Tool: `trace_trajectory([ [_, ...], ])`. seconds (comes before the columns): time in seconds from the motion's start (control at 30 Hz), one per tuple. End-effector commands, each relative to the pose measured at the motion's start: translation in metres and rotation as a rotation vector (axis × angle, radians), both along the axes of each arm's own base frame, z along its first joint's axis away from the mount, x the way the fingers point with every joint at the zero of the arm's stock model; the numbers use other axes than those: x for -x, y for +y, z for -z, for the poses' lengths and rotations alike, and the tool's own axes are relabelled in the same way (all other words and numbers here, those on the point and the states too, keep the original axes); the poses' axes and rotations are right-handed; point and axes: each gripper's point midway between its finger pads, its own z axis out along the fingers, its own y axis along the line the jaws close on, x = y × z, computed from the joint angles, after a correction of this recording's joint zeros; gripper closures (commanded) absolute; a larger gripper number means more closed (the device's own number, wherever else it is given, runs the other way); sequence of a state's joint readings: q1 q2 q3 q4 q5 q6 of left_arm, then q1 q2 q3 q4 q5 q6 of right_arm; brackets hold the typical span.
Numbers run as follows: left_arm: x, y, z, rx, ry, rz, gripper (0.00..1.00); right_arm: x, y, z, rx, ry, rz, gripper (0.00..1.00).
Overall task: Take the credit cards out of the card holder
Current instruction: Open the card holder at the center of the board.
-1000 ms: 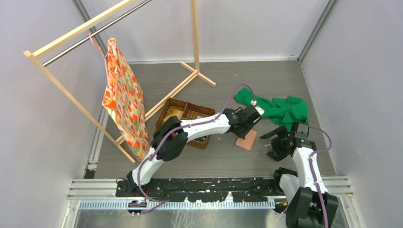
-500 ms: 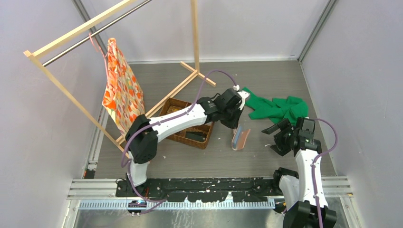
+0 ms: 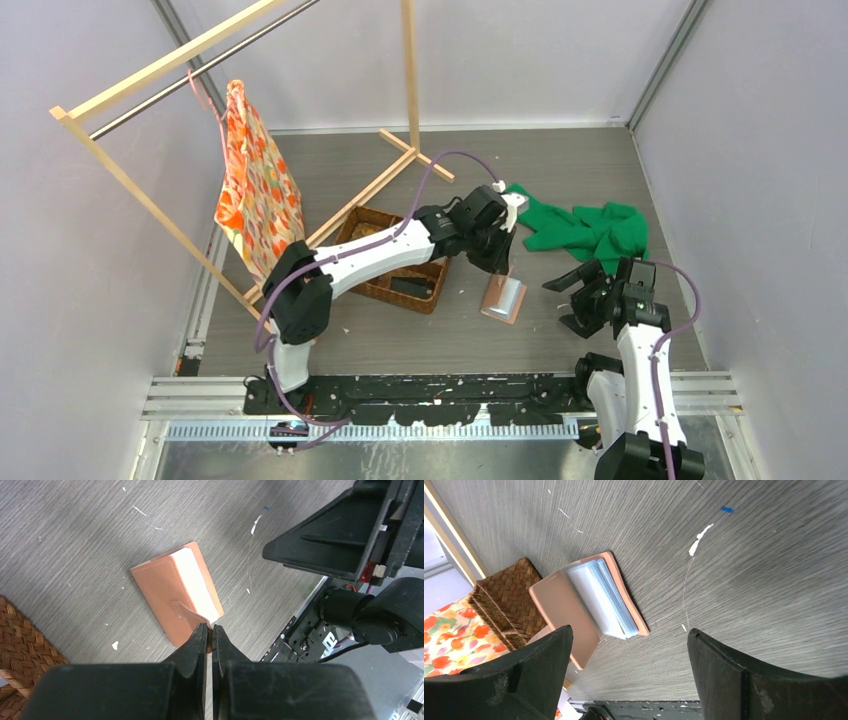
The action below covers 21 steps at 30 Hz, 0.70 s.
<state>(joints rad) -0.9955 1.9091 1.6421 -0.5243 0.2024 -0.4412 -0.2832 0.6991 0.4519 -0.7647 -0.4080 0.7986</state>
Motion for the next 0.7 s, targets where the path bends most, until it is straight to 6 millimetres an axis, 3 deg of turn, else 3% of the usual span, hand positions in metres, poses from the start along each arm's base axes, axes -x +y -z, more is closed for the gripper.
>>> trace_trajectory([
  [0.0,-0.006,0.005,-0.009,0.051,-0.005,-0.029,1.00,-0.006,0.008,-0.012,-0.029,-0.049,-0.023,0.10],
  [0.17,-0.021,0.029,0.004,0.015,0.004,-0.056,0.99,-0.018,0.016,-0.020,-0.037,-0.091,-0.025,0.08],
  [0.33,-0.039,0.048,0.024,-0.043,0.020,-0.046,0.99,-0.048,0.030,-0.033,-0.054,-0.134,-0.020,0.06],
  [0.67,-0.055,0.084,0.041,-0.225,-0.019,-0.062,0.99,-0.076,0.063,-0.011,-0.112,-0.090,-0.059,0.01],
])
